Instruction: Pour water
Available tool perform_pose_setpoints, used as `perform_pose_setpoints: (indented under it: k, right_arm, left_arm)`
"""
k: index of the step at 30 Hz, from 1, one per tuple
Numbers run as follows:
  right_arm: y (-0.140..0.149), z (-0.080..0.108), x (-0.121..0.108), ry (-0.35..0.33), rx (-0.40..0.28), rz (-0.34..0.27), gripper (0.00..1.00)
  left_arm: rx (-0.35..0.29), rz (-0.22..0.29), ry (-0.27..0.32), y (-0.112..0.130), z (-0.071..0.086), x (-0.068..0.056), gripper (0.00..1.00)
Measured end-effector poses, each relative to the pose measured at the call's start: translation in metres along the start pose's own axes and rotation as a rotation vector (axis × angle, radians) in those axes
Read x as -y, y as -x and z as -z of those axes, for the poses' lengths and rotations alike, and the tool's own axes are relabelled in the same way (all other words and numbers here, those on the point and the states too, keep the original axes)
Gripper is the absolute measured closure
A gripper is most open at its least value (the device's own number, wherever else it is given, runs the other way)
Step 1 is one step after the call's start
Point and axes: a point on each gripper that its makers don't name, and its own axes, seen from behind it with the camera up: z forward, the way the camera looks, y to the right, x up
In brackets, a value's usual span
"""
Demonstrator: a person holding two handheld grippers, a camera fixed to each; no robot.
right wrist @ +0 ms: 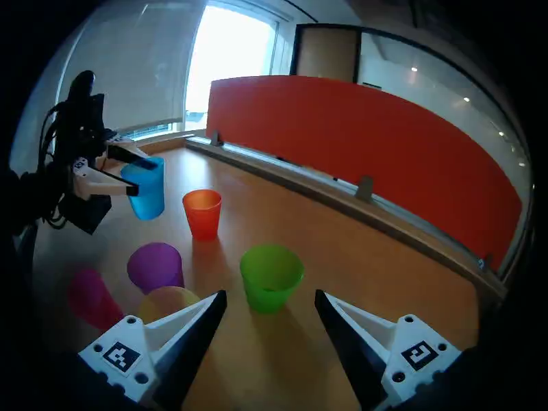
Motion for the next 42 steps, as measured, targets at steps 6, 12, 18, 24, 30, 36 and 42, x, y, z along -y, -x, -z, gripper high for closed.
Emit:
perform_pose_setpoints:
  k: [6,12,18,24,30,36,42]
  right_arm:
    - [0.001,-0.008,0.002,-0.021,0.012,0.007,0.0]
    - [-0.003,-0.013,0.003,-0.039,0.013,0.002,0.0]
    - [0.0,-0.018,0.003,-0.057,0.032,-0.005,0.0]
    - [0.005,-0.025,0.003,-0.067,0.057,-0.003,0.0]
    - [0.013,-0.035,0.0,-0.055,0.083,0.007,0.0]
    - [0.016,-0.047,-0.001,-0.053,0.095,0.0,0.0]
    - [0.018,-0.06,-0.008,-0.044,0.107,-0.018,0.0]
  left_arm:
    - [-0.065,0.012,-0.035,-0.021,0.014,0.003,0.13]
    - [-0.126,0.03,-0.054,-0.037,0.028,0.003,0.13]
    - [-0.148,0.046,-0.067,-0.04,0.038,0.001,0.13]
    - [-0.167,0.054,-0.091,-0.039,0.049,0.001,0.13]
    - [-0.175,0.062,-0.094,-0.042,0.057,-0.001,0.13]
    - [-0.175,0.052,-0.096,-0.042,0.064,-0.004,0.13]
    - [-0.174,0.045,-0.097,-0.042,0.069,-0.005,0.13]
